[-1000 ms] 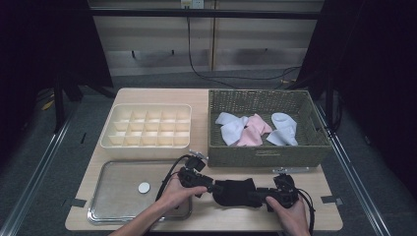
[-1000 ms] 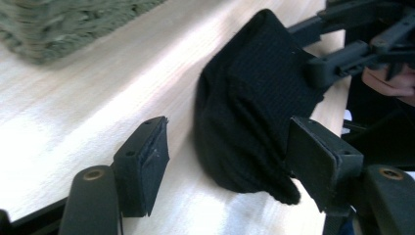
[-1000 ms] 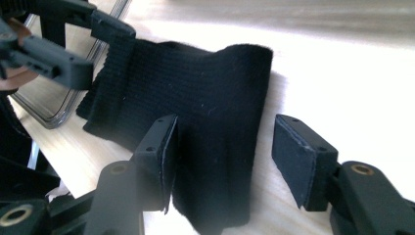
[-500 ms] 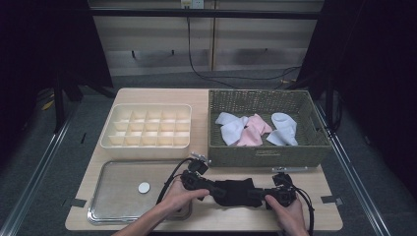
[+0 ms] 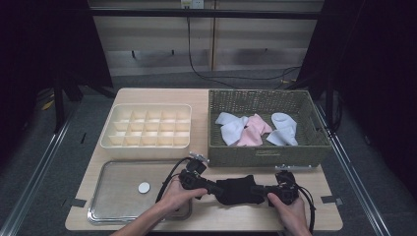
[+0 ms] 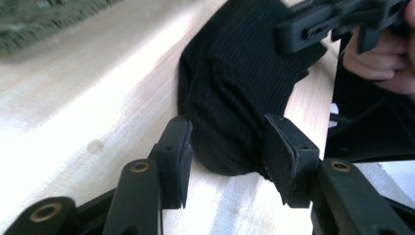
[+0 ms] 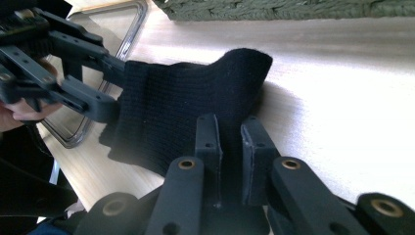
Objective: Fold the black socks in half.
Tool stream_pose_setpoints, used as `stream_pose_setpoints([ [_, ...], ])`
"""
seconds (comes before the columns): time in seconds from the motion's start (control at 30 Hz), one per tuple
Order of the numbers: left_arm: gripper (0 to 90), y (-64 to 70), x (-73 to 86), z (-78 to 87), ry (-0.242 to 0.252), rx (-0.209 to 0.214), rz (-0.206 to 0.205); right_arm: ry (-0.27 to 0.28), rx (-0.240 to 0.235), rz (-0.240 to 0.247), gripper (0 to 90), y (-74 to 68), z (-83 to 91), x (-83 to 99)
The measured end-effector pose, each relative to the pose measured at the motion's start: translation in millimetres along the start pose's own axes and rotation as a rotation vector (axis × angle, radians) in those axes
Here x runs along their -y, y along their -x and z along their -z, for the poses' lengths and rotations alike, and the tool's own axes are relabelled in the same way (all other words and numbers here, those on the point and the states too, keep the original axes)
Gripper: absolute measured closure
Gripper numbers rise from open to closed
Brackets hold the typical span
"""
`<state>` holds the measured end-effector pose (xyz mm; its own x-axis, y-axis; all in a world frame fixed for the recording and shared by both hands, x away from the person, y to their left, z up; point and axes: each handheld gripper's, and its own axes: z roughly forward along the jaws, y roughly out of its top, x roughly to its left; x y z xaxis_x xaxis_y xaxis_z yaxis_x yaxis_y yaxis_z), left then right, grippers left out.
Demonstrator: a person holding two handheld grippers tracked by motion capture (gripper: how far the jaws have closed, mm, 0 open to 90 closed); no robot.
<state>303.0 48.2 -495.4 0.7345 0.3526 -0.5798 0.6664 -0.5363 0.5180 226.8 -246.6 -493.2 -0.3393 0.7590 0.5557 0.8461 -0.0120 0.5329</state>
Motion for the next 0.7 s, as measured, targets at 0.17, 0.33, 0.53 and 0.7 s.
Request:
stream_pose_setpoints([
  [0.17, 63.1, 2.6, -0.1, -2.7, 0.003, -0.005, -0.004, 0.013, 0.005, 0.012, 79.9, -1.8, 1.8, -1.0],
  [0.33, 65.8, 2.6, -0.3, -2.5, 0.005, 0.002, -0.007, 0.023, 0.011, 0.026, 79.1, -3.7, 2.7, -1.2],
  [0.53, 66.4, 2.7, 0.0, -5.8, 0.006, 0.006, 0.002, 0.053, 0.001, 0.048, 78.8, -11.2, 5.7, -6.4],
  [0.7, 66.5, 3.2, 0.1, -6.9, 0.010, 0.001, 0.016, 0.059, -0.028, 0.070, 78.7, -18.8, 3.4, -9.8],
])
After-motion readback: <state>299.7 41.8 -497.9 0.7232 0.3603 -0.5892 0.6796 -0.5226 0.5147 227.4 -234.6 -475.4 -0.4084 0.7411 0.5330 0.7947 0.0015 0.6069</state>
